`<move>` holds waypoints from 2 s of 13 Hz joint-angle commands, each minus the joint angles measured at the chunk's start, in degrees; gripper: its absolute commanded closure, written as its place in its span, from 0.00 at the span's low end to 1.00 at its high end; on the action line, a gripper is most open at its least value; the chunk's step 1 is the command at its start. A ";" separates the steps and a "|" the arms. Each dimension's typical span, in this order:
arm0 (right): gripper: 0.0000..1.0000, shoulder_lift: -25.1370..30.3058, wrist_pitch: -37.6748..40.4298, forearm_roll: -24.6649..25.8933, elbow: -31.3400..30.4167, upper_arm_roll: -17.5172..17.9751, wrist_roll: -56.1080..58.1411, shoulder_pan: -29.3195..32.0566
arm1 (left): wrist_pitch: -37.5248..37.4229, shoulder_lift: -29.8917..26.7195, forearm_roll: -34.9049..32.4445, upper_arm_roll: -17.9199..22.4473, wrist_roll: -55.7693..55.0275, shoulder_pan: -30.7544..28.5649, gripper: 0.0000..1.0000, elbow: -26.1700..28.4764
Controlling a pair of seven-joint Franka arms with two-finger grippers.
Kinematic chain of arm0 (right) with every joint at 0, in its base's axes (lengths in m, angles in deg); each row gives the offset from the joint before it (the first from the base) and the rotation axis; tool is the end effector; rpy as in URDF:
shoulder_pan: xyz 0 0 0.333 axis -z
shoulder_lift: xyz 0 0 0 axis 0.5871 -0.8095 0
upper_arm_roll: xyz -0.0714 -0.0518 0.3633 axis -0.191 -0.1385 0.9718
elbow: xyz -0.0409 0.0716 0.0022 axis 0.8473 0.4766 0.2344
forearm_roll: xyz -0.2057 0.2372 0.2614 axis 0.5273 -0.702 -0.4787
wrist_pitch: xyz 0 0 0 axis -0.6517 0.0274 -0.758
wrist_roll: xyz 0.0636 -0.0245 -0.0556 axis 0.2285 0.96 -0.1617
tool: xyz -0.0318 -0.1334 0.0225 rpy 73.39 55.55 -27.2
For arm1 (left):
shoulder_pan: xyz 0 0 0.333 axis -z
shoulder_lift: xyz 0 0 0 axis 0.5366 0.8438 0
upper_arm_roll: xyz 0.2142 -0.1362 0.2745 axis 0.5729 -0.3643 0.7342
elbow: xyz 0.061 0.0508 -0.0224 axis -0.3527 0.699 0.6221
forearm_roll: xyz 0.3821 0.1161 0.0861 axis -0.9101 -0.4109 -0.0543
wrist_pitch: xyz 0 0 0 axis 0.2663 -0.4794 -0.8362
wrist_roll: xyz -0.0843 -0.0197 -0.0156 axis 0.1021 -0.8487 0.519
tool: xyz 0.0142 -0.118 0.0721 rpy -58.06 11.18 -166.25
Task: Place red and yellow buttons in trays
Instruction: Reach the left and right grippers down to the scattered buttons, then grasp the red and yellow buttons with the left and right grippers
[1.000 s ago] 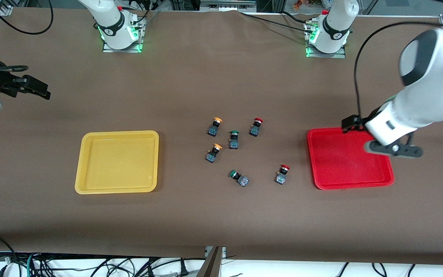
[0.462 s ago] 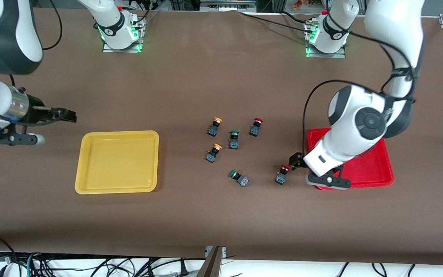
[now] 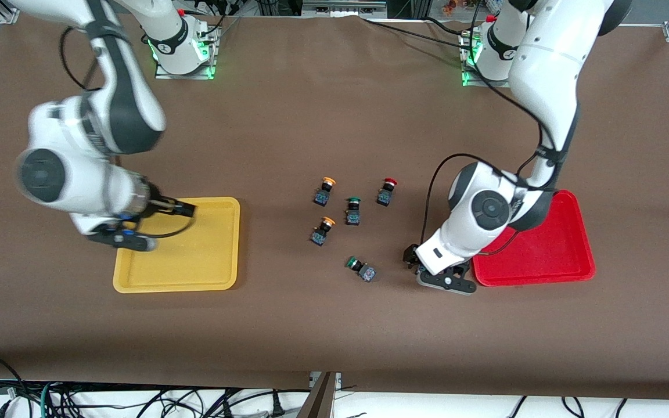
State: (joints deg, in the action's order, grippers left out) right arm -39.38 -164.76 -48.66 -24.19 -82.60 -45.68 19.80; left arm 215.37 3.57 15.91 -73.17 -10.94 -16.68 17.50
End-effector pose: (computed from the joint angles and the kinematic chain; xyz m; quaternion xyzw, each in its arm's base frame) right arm 0.6710 0.2145 0.4105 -0.9897 0.1136 0.0864 0.0077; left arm 0.7442 -0.2870 0.2200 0.9909 -0.1040 0.0708 0.0475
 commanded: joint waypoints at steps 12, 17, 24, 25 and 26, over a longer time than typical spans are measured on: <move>0.00 -16.19 -23.54 0.32 1.07 -0.55 -29.37 -21.82 | 2.71 2.54 -1.52 0.64 0.21 0.58 0.81 1.70; 0.00 -19.53 -27.50 0.32 1.07 -0.64 -30.86 -25.07 | 2.01 2.11 -1.52 0.64 0.03 0.05 1.00 1.79; 0.99 -20.68 -28.74 0.14 1.07 -0.55 -29.89 -25.60 | -15.81 -9.39 -1.52 1.08 2.39 -4.95 0.97 1.17; 1.00 -20.59 -28.74 0.32 1.07 -0.55 -29.72 -25.60 | -17.66 -10.54 -1.52 1.17 5.19 -6.61 0.95 1.08; 1.00 -20.33 -28.48 0.41 1.16 -0.63 -29.28 -25.60 | -18.55 -11.42 -1.52 1.08 9.31 -9.24 0.95 1.08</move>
State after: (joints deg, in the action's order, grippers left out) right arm -59.50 -193.34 -48.57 -24.04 -82.71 -75.47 -5.24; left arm 199.02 -5.19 15.34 -71.62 -7.44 -21.98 17.28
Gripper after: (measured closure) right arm 0.595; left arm 0.542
